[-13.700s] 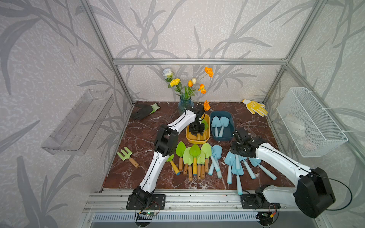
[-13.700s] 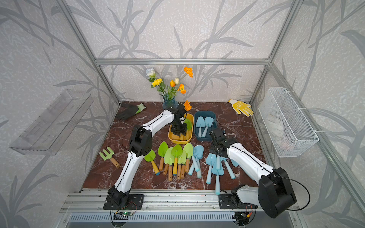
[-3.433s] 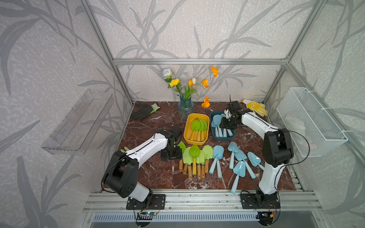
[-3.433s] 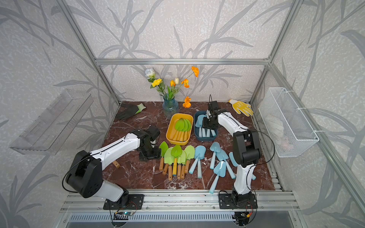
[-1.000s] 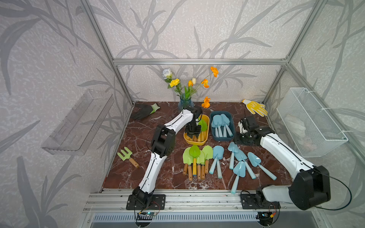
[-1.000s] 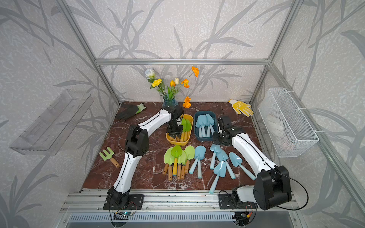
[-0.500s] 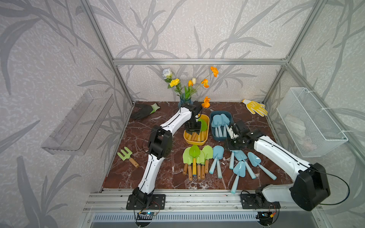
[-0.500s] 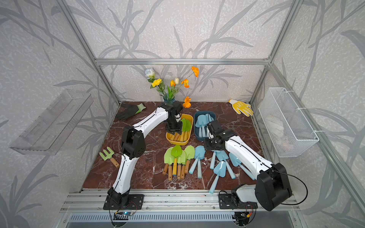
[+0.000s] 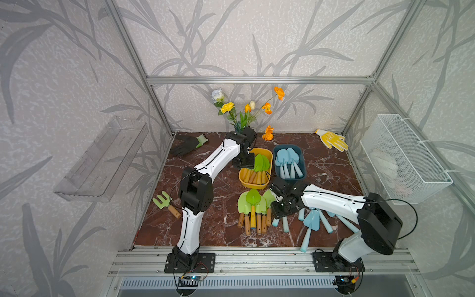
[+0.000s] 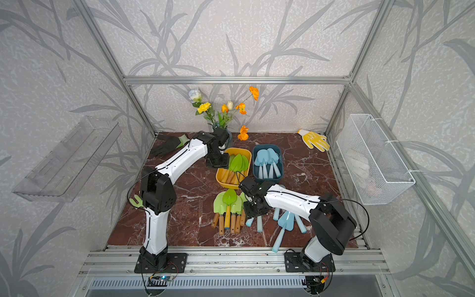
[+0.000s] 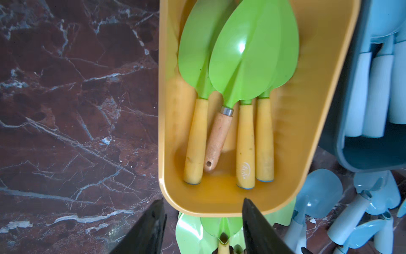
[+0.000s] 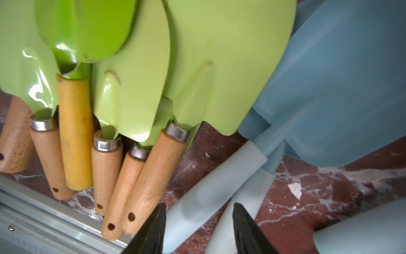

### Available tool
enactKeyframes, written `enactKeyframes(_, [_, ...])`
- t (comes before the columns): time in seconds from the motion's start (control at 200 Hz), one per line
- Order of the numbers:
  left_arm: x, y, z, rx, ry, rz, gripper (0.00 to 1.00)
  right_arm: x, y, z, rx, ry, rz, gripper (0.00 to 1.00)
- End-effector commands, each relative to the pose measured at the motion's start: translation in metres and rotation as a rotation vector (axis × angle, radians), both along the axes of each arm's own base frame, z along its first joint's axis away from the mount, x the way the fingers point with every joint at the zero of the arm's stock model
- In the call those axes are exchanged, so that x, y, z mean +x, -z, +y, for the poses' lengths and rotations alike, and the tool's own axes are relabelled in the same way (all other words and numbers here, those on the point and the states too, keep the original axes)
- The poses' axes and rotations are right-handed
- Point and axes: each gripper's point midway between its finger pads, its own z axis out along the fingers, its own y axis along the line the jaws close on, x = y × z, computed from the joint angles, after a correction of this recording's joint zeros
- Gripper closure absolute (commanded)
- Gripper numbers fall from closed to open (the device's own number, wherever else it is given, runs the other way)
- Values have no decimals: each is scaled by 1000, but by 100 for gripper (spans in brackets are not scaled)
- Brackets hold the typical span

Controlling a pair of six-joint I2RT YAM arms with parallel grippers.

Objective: Sort the small shovels by color and place them into the storage box
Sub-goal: Pick up the shovel from the center of the board.

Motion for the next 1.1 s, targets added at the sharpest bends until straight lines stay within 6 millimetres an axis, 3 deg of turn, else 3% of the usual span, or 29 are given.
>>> enactKeyframes(0.0, [-2,-13,6,-2,-12,-34,42,-1,2,-5,-37,46,0,50])
enactKeyframes(0.445, [-10,-6,12,5,-3,-7,41,-19,41,-7,-74,121,84,55])
enactKeyframes(0.58, [-10,-3,10,-3,0,3,41,-23,42,-15,-95,142,78,63])
enactKeyframes(0.73, [-8,-4,7,-11,1,2,41,-18,25,-22,-86,151,19,77])
enactKeyframes(0.995, [-10,-5,6,-21,0,0,41,-11,-31,-21,-6,120,-82,78])
enactKeyframes(1.095, [-11,-7,7,-30,-7,-7,41,5,-56,-23,11,127,-146,79])
